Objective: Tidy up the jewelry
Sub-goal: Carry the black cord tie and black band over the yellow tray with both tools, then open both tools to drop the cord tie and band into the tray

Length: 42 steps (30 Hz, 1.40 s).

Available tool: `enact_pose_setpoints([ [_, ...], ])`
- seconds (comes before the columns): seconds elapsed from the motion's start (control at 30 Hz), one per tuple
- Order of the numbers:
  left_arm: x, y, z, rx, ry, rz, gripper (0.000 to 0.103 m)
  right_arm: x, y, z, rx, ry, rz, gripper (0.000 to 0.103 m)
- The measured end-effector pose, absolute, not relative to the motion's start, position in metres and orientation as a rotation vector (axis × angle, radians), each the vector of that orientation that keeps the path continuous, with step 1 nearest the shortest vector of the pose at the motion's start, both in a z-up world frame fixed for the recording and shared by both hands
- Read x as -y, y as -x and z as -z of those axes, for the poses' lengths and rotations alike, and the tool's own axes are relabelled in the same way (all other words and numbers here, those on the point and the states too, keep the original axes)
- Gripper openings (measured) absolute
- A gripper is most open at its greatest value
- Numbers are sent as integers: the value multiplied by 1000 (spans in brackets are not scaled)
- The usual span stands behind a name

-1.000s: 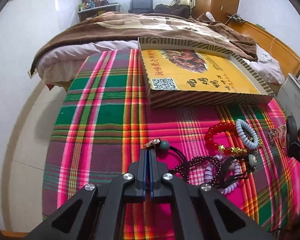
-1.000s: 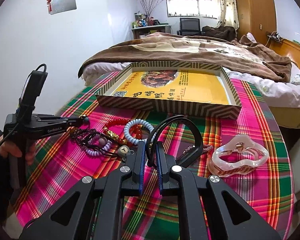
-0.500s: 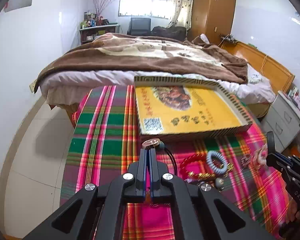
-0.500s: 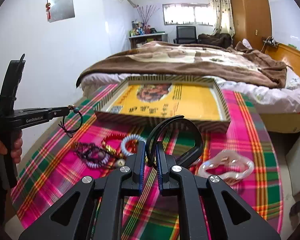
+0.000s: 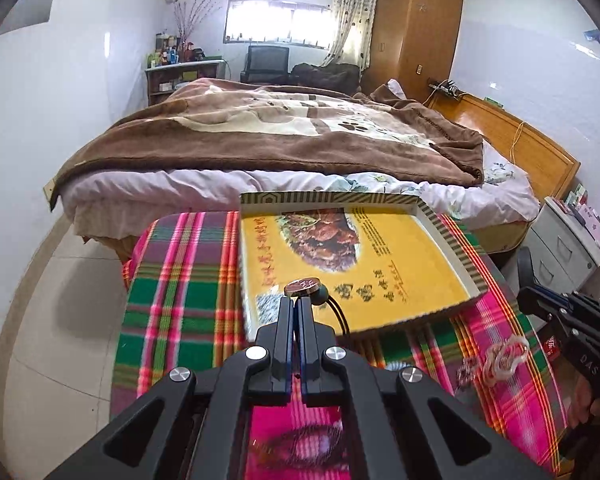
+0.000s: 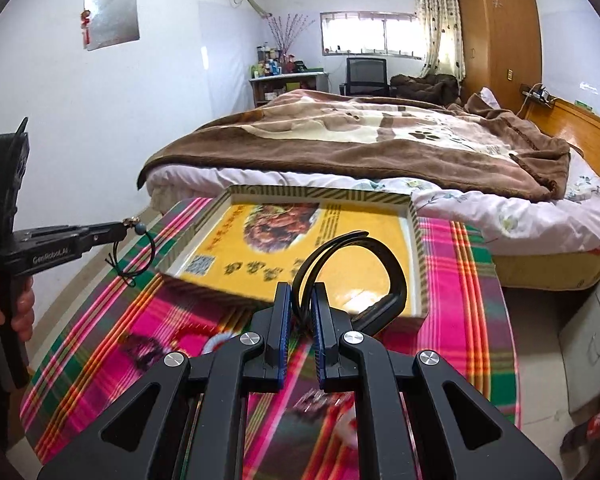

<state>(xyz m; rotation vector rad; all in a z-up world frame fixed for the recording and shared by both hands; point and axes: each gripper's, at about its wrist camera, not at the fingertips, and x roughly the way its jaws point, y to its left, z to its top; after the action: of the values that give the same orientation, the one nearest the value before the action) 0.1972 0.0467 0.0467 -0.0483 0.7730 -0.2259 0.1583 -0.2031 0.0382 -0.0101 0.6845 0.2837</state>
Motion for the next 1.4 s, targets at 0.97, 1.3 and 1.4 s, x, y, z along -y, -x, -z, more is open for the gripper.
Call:
enact_pose_setpoints([
  [0.97,-6,-370,44,-965,65,225,2,195,-355,37,-997,132,-264,10],
  [1.3,-9,-376,56,-1009,67,190,5,193,-367,45,-1028,98,-264,11],
  [1.4,-9,-375,53,-1004,61,188,40,192,-366,42,-1018,101,-257,18],
])
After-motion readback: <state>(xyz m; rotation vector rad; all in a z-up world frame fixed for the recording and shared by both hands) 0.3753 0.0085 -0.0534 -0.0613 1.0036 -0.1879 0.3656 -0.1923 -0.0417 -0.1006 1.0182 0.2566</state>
